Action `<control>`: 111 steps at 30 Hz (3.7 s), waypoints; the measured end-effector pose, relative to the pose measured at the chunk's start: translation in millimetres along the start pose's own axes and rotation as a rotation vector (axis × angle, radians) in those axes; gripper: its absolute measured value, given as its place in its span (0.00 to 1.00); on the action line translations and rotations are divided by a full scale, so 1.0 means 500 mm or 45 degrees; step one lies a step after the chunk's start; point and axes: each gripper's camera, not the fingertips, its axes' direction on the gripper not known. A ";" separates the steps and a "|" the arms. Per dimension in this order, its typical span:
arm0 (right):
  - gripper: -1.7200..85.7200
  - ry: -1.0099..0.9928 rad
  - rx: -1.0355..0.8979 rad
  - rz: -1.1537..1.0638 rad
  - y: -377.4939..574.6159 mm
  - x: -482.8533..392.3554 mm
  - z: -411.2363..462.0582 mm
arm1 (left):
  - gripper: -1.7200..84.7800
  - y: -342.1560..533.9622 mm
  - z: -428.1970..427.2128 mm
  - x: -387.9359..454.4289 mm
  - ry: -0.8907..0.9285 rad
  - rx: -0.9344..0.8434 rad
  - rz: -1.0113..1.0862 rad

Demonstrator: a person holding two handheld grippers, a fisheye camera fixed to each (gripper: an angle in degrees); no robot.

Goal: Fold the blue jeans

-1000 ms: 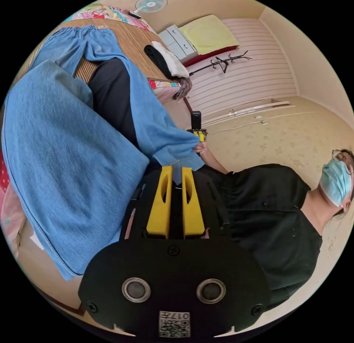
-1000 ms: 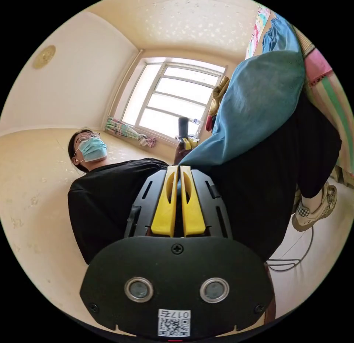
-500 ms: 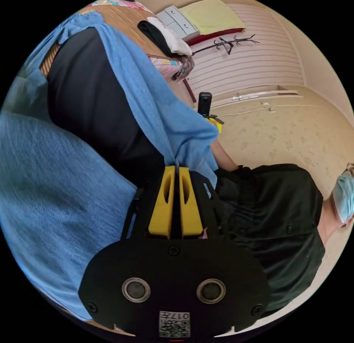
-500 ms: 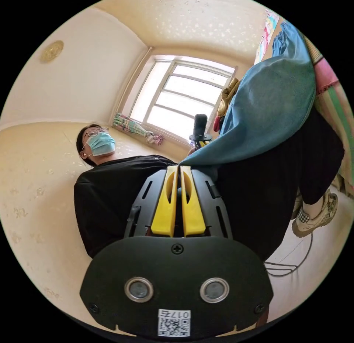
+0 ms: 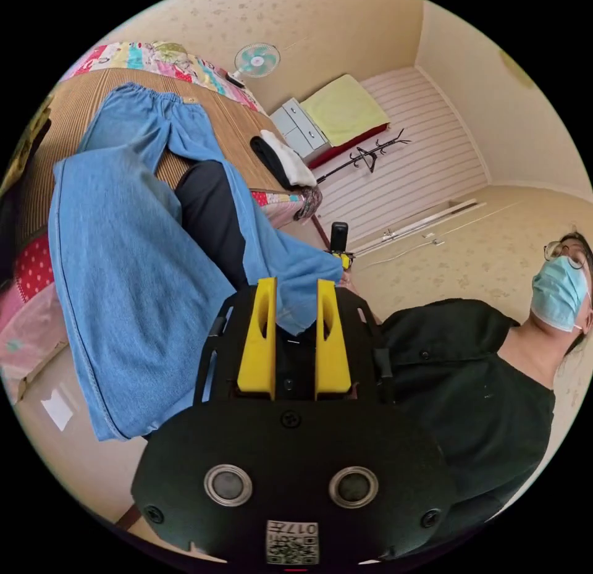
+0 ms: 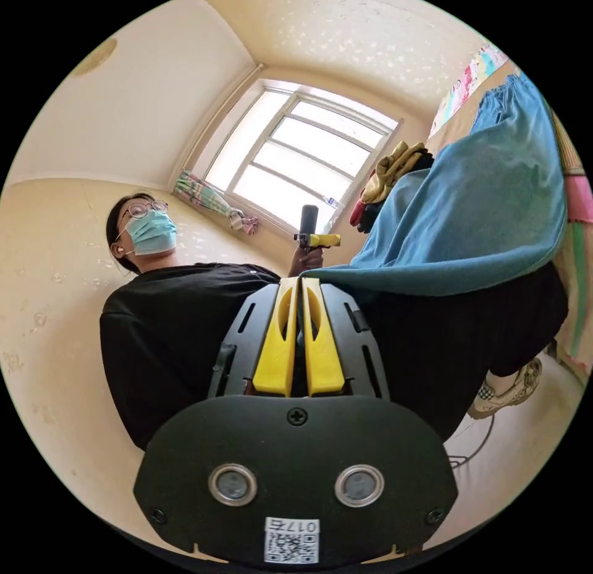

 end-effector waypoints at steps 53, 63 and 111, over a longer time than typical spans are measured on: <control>0.05 0.047 -0.464 -0.542 -0.023 -0.294 0.358 | 0.13 -0.168 0.027 0.133 0.492 0.058 0.091; 0.04 -0.055 -0.570 -0.274 -0.002 -0.168 0.443 | 0.21 -0.151 0.124 -0.003 0.541 -0.234 -0.178; 0.08 0.090 0.217 0.234 0.117 -0.074 -0.032 | 0.03 -0.003 0.317 -0.051 0.160 -0.348 0.113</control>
